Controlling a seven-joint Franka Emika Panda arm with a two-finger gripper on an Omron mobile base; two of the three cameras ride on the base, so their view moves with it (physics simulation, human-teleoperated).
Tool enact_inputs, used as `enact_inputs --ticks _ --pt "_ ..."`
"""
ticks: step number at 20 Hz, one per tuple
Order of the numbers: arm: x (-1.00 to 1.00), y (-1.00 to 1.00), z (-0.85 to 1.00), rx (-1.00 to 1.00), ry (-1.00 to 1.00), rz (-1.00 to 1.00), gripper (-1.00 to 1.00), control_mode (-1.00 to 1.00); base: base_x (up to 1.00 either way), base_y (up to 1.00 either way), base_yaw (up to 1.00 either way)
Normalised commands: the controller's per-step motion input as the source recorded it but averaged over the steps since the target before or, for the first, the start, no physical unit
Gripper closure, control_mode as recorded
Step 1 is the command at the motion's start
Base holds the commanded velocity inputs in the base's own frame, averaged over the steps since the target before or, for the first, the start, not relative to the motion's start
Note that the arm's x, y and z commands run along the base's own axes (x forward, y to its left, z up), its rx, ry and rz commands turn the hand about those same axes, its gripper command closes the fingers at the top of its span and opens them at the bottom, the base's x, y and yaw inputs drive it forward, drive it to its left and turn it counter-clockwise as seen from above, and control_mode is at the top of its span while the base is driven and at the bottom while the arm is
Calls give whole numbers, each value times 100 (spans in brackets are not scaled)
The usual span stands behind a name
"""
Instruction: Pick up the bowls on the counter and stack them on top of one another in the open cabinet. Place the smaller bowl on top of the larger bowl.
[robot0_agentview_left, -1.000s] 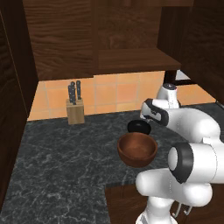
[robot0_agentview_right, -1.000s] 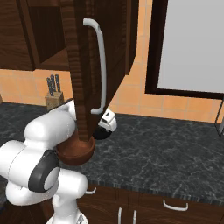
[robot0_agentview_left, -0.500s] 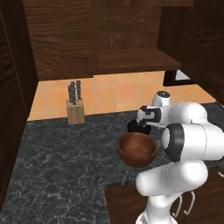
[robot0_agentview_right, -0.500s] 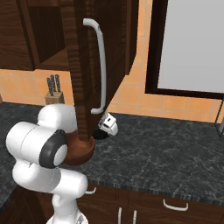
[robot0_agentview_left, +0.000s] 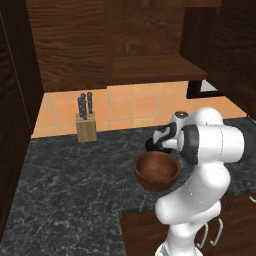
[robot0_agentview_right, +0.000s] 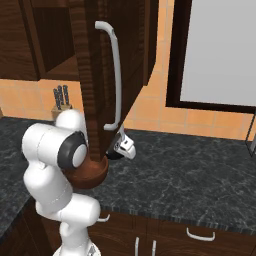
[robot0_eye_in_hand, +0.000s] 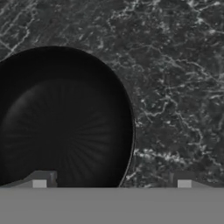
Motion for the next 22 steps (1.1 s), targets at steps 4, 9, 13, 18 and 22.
enact_inputs --ticks 4,9,13,18,22 --pt "34 0 -31 0 0 0 -100 -100 0 0 0" --pt "7 0 -13 0 0 0 100 -100 0 0 0" --pt "0 0 0 0 0 0 100 -100 0 0 0" --pt "0 0 44 0 -9 -3 100 -100 0 0 0" --pt "-2 0 100 0 -20 -12 100 -100 0 0 0"
